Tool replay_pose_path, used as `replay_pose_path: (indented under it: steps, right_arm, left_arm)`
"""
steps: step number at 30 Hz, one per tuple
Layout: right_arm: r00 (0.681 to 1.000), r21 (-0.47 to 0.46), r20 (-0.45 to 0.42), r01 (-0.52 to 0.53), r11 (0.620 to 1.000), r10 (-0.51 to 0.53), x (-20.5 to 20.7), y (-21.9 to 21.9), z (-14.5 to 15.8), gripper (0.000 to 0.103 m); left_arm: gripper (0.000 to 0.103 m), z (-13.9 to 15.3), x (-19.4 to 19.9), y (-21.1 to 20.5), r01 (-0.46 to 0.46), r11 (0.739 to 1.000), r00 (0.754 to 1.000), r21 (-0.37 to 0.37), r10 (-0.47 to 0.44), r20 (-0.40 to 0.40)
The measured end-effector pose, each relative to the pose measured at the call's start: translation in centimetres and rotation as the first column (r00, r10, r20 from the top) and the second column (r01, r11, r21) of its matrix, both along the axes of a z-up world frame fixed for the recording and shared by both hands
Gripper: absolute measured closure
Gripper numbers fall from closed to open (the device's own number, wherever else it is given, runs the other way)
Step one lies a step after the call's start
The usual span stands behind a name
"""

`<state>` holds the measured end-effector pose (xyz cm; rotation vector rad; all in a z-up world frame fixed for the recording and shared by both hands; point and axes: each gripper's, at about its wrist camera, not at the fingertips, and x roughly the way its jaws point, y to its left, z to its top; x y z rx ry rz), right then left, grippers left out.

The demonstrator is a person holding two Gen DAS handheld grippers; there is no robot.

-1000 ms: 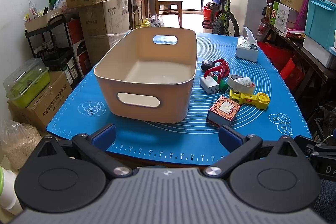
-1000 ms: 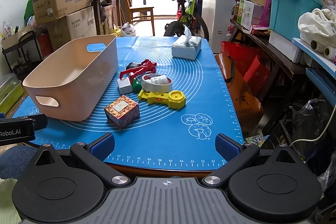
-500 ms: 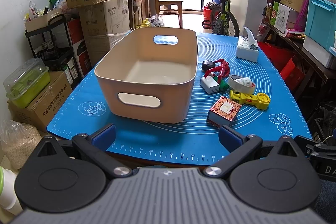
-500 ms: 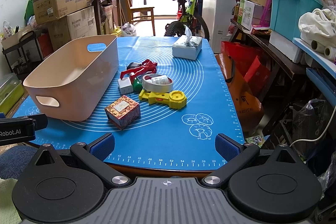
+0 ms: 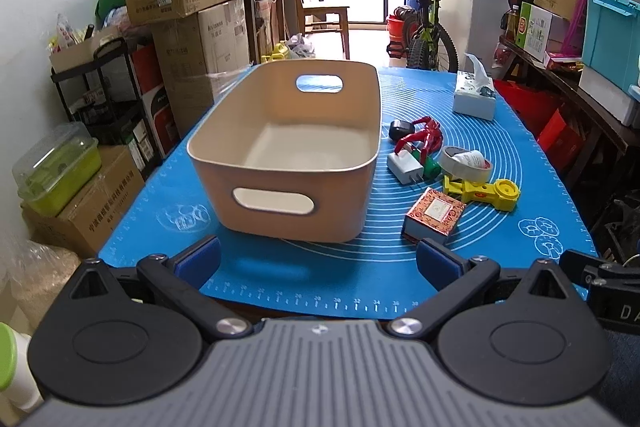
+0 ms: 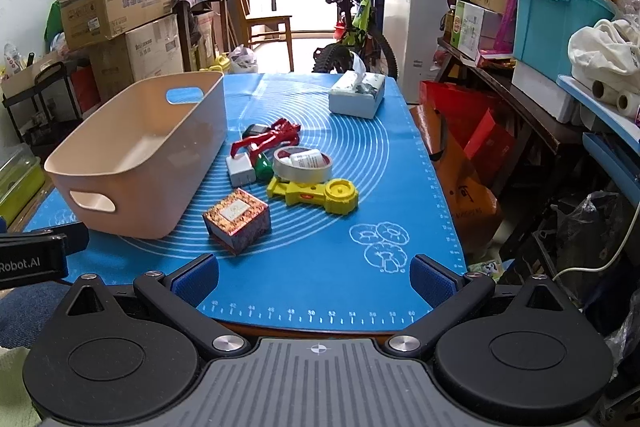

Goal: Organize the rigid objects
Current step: 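Move the left tool to the basket rim while the right tool approaches the red gift box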

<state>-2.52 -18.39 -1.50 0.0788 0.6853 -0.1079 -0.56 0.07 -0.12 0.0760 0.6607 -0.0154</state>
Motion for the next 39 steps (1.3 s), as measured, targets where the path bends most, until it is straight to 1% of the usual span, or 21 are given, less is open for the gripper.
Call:
replay_pose_path:
  steps: [2, 12, 17, 20, 24, 27, 34, 39]
  right_arm:
    - [1.000, -0.007, -0.003, -0.005, 1.000, 0.005, 0.3, 0.4, 0.2, 0.002]
    - [1.000, 0.004, 0.000, -0.025, 1.000, 0.025, 1.2, 1.1, 1.1, 0.002]
    - [0.999, 0.012, 0.010, -0.037, 0.999, 0.037, 2.3, 1.4, 1.8, 0.002]
    - [0.999, 0.017, 0.017, -0.039, 0.999, 0.038, 3.0, 1.5, 2.0, 0.002]
    - [0.999, 0.017, 0.021, -0.046, 0.999, 0.046, 4.6, 1.6, 2.2, 0.002]
    - [0.998, 0.018, 0.021, -0.056, 0.998, 0.055, 5.9, 1.7, 2.2, 0.002]
    - [0.997, 0.014, 0.010, -0.075, 0.997, 0.075, 9.0, 2.2, 2.1, 0.002]
    - [0.994, 0.014, -0.021, -0.104, 0.994, 0.105, 11.5, 2.8, 1.2, 0.002]
  left_arm:
    - [0.000, 0.0, 0.7, 0.4, -0.004, 1.000, 1.000, -0.004, 0.004, -0.001]
    - [0.000, 1.0, 1.5, 0.9, -0.020, 1.000, 1.000, -0.007, 0.020, -0.015]
    - [0.000, 2.4, 2.2, 1.5, -0.021, 0.999, 1.000, -0.032, 0.021, -0.017]
    - [0.000, 3.6, 2.8, 1.8, -0.030, 0.999, 1.000, -0.040, 0.030, -0.004]
    - [0.000, 4.9, 4.2, 2.1, -0.048, 0.999, 0.999, -0.006, 0.048, 0.013]
    - [0.000, 5.4, 5.4, 2.8, -0.030, 0.999, 0.999, -0.018, 0.030, 0.013]
    - [0.000, 6.0, 8.1, 4.6, -0.064, 0.998, 0.997, 0.000, 0.064, 0.039]
    - [0.000, 5.9, 11.0, 6.2, -0.075, 0.997, 0.997, -0.005, 0.075, 0.028]
